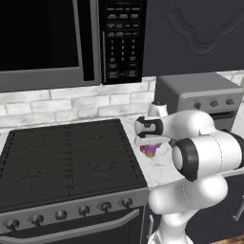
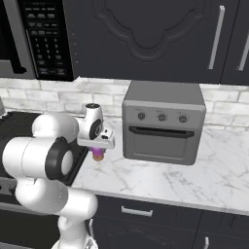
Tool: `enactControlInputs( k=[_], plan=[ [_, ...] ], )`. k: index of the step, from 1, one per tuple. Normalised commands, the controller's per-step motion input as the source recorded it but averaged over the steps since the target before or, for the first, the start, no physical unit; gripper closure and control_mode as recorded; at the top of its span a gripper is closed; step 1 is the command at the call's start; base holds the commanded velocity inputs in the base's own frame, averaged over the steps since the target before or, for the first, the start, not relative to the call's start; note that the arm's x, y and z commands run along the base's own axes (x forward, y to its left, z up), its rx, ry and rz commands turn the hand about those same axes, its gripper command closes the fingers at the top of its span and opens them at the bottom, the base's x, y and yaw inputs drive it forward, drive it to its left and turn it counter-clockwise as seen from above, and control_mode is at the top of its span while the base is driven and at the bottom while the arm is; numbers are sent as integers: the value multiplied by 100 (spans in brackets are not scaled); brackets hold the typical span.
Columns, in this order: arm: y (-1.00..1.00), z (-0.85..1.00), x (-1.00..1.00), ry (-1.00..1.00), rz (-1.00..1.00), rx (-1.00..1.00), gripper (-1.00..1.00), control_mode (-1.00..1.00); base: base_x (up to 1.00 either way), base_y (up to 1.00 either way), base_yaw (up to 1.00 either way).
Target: Four empty soda cans are scattered around the kitchen. Gather all the cans and cluster them next to the stove for recycling.
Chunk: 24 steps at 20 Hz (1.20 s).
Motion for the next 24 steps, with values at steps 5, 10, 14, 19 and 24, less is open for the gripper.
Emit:
enactControlInputs(
  k=[5,10,14,19,24],
  plan=[
    [0,-9,11,0,0,0,100,-100,0,0,0],
    [0,-7,0,0,0,0,100,-100,0,0,0],
    [0,-6,0,0,0,0,100,-100,0,0,0],
    [0,-4,0,0,0,0,100,-100,0,0,0],
    [0,0,0,0,0,0,-100,-100,0,0,0]
  ],
)
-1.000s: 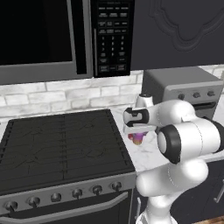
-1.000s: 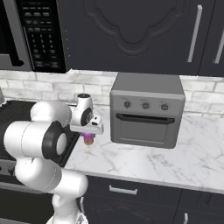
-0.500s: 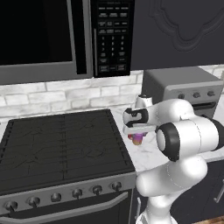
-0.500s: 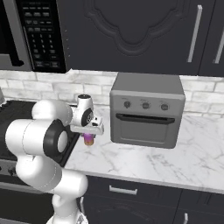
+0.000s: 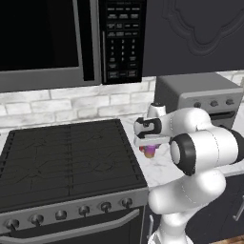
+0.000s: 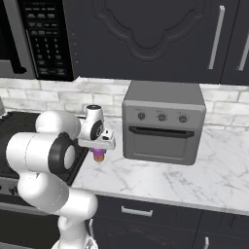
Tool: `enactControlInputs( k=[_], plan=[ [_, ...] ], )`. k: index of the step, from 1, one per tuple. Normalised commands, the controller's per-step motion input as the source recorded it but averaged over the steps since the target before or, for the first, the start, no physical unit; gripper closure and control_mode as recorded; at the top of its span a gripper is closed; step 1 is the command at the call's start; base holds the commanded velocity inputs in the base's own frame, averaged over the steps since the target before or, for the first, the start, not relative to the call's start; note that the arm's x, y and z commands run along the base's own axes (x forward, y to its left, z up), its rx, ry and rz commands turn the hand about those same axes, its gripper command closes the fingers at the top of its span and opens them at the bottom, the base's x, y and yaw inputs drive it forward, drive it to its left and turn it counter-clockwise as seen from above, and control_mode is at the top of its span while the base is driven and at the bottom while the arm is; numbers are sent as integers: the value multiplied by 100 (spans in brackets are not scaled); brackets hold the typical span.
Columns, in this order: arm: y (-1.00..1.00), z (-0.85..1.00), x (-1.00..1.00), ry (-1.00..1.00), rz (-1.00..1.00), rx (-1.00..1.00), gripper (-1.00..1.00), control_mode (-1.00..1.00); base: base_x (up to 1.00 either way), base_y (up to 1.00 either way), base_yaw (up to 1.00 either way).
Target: Four empty soda cans are scattered around the kitchen. Gather all the cans and cluster them next to the stove for recycling.
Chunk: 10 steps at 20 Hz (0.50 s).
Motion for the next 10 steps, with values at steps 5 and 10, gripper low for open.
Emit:
enactControlInputs(
  k=[5,10],
  plan=[
    [0,0,0,0,0,0,-100,-100,0,0,0],
    [0,0,0,0,0,0,-100,-100,0,0,0]
  ],
)
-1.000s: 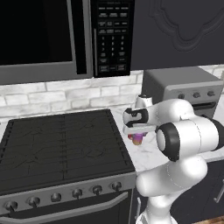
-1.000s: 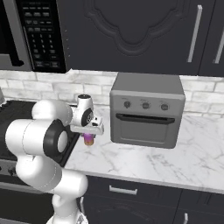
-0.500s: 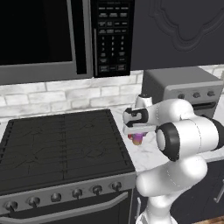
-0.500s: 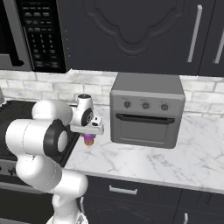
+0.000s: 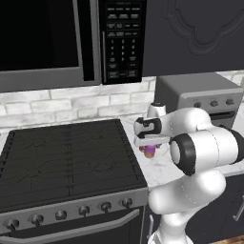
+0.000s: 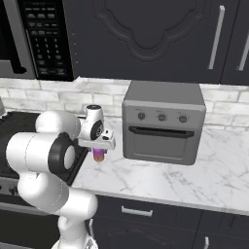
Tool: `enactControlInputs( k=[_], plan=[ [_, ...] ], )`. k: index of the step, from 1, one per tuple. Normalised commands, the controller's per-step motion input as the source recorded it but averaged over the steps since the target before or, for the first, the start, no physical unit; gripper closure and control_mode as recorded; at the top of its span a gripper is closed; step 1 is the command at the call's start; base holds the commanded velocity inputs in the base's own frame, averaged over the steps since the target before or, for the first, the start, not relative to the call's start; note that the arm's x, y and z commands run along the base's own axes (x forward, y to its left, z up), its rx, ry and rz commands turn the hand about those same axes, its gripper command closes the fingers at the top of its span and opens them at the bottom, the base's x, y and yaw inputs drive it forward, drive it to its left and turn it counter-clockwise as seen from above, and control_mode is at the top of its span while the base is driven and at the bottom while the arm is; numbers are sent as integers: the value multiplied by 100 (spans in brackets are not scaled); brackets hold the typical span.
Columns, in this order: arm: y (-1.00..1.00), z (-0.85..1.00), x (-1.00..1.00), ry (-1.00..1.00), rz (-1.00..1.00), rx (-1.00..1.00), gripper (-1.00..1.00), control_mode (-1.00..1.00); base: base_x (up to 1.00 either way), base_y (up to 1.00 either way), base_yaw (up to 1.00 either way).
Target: Four empty soda cans are scattered around the kitchen. Gather all the cans and cluster them next to the stove for recycling.
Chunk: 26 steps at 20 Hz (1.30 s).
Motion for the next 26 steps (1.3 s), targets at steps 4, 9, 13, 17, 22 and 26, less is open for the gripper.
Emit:
enactControlInputs(
  k=[4,9,13,17,22,26],
  plan=[
    [0,12,0,0,0,0,-100,-100,0,0,0],
    [0,37,-9,-1,0,0,-100,-100,0,0,0],
    [-1,39,-28,-1,0,0,-100,-100,0,0,0],
    [-9,28,-50,-1,0,0,-100,-100,0,0,0],
    [-7,29,-61,0,0,0,-100,-100,0,0,0],
    [-1,33,-59,0,0,0,-100,-100,0,0,0]
  ],
)
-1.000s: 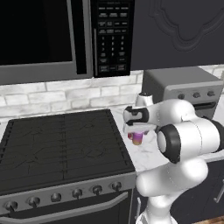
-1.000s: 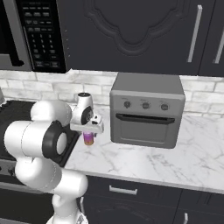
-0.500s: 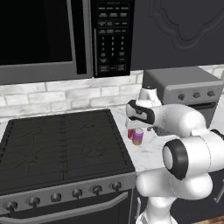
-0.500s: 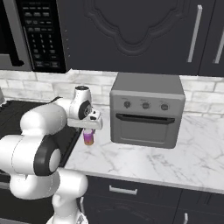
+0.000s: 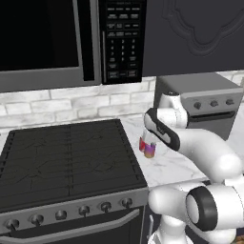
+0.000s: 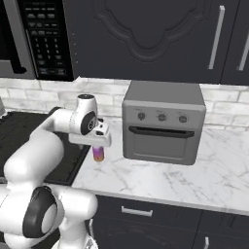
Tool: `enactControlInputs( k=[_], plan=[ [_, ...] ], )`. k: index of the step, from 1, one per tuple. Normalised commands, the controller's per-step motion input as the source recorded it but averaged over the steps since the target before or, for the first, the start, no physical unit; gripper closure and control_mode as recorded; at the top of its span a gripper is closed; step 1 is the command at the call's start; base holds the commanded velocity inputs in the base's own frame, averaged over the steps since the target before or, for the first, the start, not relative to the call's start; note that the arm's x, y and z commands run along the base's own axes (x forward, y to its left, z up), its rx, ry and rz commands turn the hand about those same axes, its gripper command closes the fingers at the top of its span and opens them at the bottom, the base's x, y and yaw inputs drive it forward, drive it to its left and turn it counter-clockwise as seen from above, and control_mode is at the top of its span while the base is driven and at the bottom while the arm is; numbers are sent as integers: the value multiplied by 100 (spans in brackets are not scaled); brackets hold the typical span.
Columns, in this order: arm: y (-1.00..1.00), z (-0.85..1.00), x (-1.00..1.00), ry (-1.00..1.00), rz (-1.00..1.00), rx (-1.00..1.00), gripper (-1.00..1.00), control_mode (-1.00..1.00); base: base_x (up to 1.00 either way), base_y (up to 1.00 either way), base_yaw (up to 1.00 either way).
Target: Four empty soda cans are scattered around the kitchen. Gather all the cans and cluster them next to the stove for recycling.
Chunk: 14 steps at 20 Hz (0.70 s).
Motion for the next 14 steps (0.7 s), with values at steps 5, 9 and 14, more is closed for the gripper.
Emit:
enactControlInputs(
  k=[5,9,14],
  plan=[
    [0,36,-51,0,0,0,-100,-100,0,0,0],
    [0,37,-61,0,0,0,-100,-100,0,0,0],
    [0,21,-62,0,0,0,-100,-100,0,0,0]
  ],
)
